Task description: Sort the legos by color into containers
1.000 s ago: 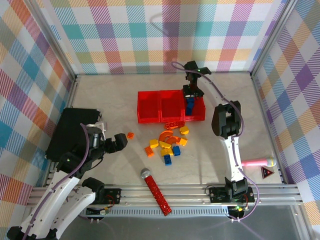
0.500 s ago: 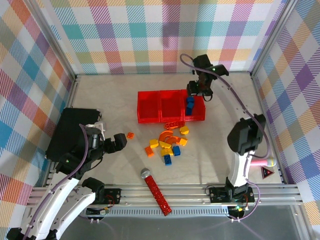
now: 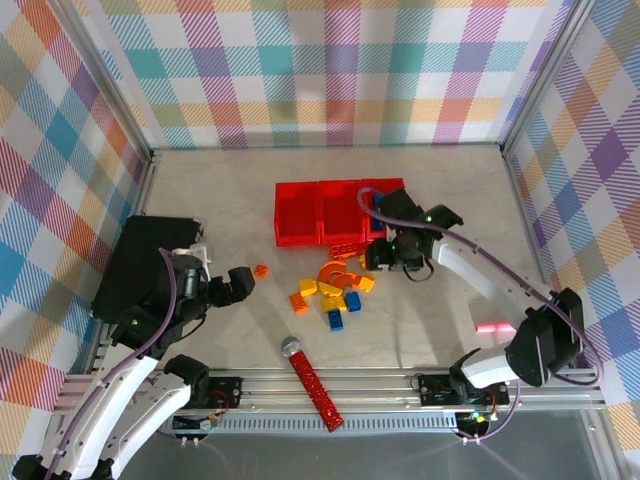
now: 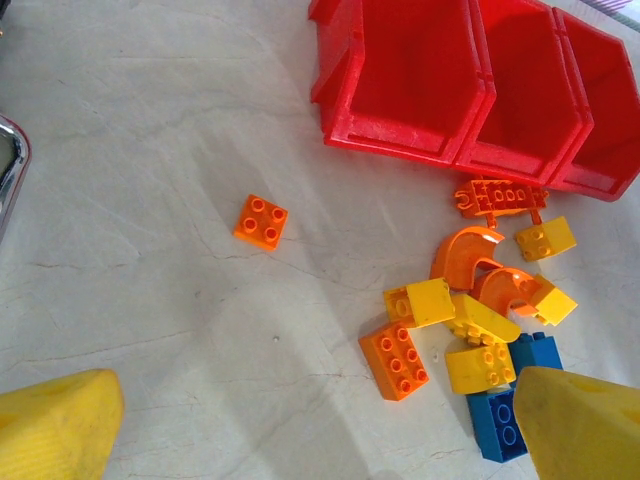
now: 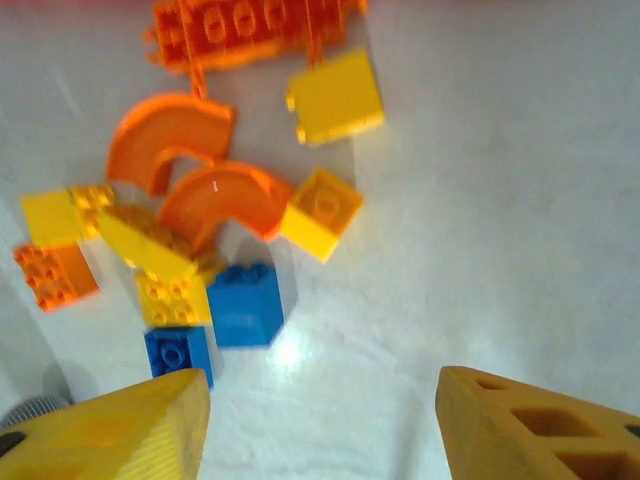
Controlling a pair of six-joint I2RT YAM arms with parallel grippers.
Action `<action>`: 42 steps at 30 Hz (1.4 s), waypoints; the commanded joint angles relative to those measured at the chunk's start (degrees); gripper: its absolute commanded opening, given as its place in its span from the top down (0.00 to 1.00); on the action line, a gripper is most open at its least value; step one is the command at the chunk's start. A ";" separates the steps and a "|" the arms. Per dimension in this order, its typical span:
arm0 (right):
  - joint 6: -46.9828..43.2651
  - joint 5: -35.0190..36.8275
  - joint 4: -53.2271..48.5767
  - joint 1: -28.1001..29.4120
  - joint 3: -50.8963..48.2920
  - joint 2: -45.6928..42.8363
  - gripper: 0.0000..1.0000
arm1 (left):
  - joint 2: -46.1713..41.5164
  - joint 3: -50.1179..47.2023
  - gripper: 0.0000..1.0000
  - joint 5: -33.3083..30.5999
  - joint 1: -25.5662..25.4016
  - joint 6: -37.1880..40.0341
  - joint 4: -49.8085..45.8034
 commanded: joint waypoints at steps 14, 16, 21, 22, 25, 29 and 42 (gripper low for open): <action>10.64 -3.13 5.19 12.81 -10.10 2.47 0.28 | -0.24 0.30 0.00 0.65 -1.56 -0.70 0.87; 9.79 -2.95 5.64 12.82 -8.77 4.89 0.28 | -0.33 0.40 0.00 0.56 -1.57 -0.67 0.78; 8.24 -1.95 6.06 12.81 -5.29 11.22 0.28 | -0.69 0.53 0.00 0.20 -1.74 -0.68 0.59; 8.09 -2.04 6.14 12.81 -4.70 12.13 0.28 | -0.78 0.50 0.00 0.13 -1.78 -0.68 0.58; 7.68 -2.08 6.07 13.24 -2.88 14.54 0.28 | -1.12 0.53 0.00 -0.15 -2.00 -0.69 0.45; 7.30 -1.65 5.56 13.78 -0.63 17.05 0.31 | -1.40 0.30 0.00 -0.52 -2.25 -0.75 0.57; 6.21 1.11 3.49 13.87 1.67 22.58 0.40 | -1.30 0.11 0.00 -0.59 -2.66 -0.77 1.02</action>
